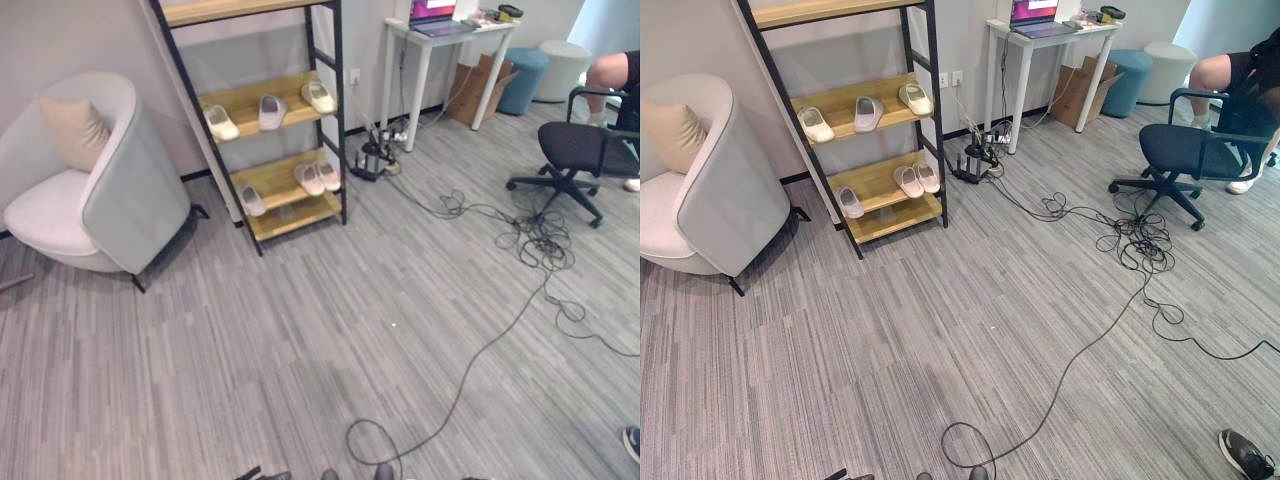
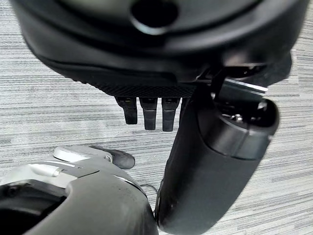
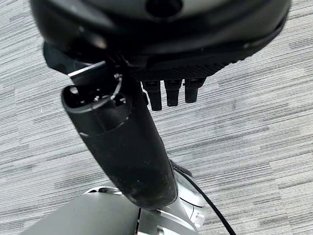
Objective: Arrange the slippers neatly on the shoe rack.
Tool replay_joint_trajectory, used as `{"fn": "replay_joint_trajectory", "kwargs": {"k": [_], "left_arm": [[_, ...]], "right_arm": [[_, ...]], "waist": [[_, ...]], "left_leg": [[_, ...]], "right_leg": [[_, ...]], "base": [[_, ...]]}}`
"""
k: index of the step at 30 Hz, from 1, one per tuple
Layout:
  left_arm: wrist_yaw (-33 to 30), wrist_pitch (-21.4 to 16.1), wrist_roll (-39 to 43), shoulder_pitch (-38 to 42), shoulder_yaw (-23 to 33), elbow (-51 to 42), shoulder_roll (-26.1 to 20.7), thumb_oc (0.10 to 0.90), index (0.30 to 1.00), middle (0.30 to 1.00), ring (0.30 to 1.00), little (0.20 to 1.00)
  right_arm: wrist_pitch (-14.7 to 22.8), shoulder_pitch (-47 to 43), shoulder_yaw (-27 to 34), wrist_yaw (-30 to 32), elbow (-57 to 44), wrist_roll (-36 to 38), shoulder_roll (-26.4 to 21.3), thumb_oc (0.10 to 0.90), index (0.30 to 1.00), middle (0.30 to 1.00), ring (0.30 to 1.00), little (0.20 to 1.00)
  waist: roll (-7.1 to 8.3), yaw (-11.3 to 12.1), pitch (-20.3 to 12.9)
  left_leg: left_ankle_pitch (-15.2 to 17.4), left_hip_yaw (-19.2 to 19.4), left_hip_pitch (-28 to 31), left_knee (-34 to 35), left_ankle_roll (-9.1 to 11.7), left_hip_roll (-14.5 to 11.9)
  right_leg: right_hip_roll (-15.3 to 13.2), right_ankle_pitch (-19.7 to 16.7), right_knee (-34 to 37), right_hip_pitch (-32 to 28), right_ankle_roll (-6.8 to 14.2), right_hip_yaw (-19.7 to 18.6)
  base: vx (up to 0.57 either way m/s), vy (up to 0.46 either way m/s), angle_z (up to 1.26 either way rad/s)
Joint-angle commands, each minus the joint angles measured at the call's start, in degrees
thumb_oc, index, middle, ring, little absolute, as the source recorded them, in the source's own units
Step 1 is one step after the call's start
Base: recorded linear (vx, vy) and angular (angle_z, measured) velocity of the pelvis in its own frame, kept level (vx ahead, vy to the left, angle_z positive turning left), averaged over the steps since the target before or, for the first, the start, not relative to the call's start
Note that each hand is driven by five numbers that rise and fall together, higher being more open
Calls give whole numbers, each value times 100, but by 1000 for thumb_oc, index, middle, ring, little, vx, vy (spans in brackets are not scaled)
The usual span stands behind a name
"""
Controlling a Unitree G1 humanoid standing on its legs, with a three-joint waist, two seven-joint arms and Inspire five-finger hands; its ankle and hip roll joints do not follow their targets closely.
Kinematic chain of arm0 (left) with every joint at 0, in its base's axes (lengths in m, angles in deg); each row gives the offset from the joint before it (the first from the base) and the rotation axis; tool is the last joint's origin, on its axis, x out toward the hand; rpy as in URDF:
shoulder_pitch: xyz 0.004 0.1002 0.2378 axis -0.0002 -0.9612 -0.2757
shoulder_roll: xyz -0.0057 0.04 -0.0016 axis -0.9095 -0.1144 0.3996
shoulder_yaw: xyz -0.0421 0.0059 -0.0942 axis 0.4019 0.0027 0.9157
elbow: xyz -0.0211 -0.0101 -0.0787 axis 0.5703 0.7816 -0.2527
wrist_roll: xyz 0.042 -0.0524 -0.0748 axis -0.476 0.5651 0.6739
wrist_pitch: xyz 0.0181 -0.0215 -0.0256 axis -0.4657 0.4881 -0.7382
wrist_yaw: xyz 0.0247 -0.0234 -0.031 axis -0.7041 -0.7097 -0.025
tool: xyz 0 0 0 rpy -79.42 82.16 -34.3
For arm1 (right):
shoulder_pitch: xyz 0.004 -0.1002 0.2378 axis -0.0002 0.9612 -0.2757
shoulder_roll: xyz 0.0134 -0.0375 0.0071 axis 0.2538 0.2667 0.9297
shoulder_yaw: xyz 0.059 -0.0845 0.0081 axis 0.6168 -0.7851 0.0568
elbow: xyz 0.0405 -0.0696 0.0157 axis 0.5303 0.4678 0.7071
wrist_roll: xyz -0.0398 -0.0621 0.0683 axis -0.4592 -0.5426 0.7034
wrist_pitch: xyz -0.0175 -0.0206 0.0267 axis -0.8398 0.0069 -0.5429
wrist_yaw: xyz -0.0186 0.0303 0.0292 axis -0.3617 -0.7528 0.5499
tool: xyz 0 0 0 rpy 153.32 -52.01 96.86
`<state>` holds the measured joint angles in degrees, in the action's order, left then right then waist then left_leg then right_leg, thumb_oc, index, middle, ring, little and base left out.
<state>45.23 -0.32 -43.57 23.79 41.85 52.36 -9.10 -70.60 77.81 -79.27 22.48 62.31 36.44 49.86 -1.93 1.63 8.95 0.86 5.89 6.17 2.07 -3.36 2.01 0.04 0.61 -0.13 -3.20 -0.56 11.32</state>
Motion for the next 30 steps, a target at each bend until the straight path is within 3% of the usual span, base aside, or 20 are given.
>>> {"fn": "replay_joint_trajectory", "kwargs": {"k": [1,11,14,17,18,19,21,23,24,25,26,28,29,30], "left_arm": [[56,-73,-205,249,-56,250,44,800,900,900,900,900],[45,-6,-200,257,36,357,28,800,900,900,900,900],[-6,-27,-139,378,-28,281,21,800,900,900,900,900],[-47,-56,11,468,-63,168,4,800,900,900,900,900],[-71,-73,32,568,-194,10,49,800,900,900,900,900],[-95,-82,-55,609,-265,-38,52,800,900,900,900,900],[-119,-86,-116,637,-330,-50,47,800,900,900,900,900],[-115,-85,-128,622,-371,-113,67,800,900,900,900,900],[-113,-83,-202,540,-393,-87,92,800,900,900,900,900],[-114,-60,-407,447,-473,-9,96,800,900,900,900,900],[-67,37,-531,415,-345,242,81,800,900,900,900,900],[-174,42,-812,344,-224,443,49,800,900,900,900,900],[-160,43,-1057,343,-148,493,-67,800,900,900,900,900],[-160,43,-1057,343,-148,493,-66,800,900,900,900,900]], "right_arm": [[39,-146,-318,3,147,-266,-149,800,900,900,900,900],[15,-193,-528,-19,35,-504,-154,800,900,900,900,900],[-7,-373,-792,-5,-57,-776,-210,800,900,900,900,900],[7,-502,-901,-23,-177,-824,-249,800,900,900,900,900],[5,-560,-881,11,-260,-771,-290,800,900,900,900,900],[-13,-593,-901,6,-251,-781,-310,800,900,900,900,900],[-27,-613,-928,10,-199,-791,-321,800,900,900,900,900],[-56,-620,-911,48,-126,-744,-351,800,900,900,900,900],[-67,-570,-864,54,-75,-662,-341,800,900,900,900,900],[-144,-526,-821,-11,57,-559,-338,800,900,900,900,900],[-113,-560,-749,2,92,-505,-275,800,900,900,900,900],[-99,-461,-640,23,179,-491,-182,800,900,900,900,900],[-164,-433,-526,-35,255,-411,-120,800,900,900,900,900],[-164,-433,-525,-35,255,-411,-121,800,900,900,900,900]], "waist": [[184,-19,-91],[201,30,-28],[212,53,146],[246,111,367],[304,105,589],[332,109,670],[346,129,721],[344,185,682],[331,275,655],[338,520,598],[400,541,519],[496,525,402],[601,519,344],[595,521,333]], "left_leg": [[459,-421,115,-103,382,-185],[475,-447,62,-207,398,-192],[479,-502,-191,-394,428,-188],[533,-491,-760,-1236,566,-172],[88,-221,-1520,-2531,836,-378],[-1,-28,-1794,-3004,819,-519],[26,77,-2022,-3266,789,-633],[266,435,-2229,-2651,660,-730],[130,548,-2284,-2089,615,-712],[-293,367,-2465,-1295,700,-686],[-239,185,-2350,-1056,650,-596],[-220,159,-2380,-1216,537,-467],[-33,222,-2282,-1335,384,-365],[-44,221,-2293,-1327,385,-372]], "right_leg": [[-431,522,-118,-451,573,-274],[-430,555,-163,-425,555,-235],[-450,570,-246,-228,530,-229],[-456,729,-526,10,417,-271],[-515,837,-658,14,232,-193],[-520,879,-669,-4,170,-125],[-519,925,-652,-31,156,-79],[-517,1016,-440,-282,244,71],[-487,1038,-276,-483,309,99],[-453,1037,-70,-757,420,85],[-483,1077,-114,-789,496,49],[-569,1088,-198,-850,594,-2],[-727,1013,-638,-718,694,-155],[-719,1004,-634,-703,692,-157]], "base": [[0,0,0],[6,-3,0],[-71,-29,4],[-86,-46,9],[-21,-65,29],[-19,-55,55],[72,-28,63],[265,59,24],[475,192,24],[529,241,33],[608,293,1],[416,250,3],[208,169,3],[301,252,-36]]}}
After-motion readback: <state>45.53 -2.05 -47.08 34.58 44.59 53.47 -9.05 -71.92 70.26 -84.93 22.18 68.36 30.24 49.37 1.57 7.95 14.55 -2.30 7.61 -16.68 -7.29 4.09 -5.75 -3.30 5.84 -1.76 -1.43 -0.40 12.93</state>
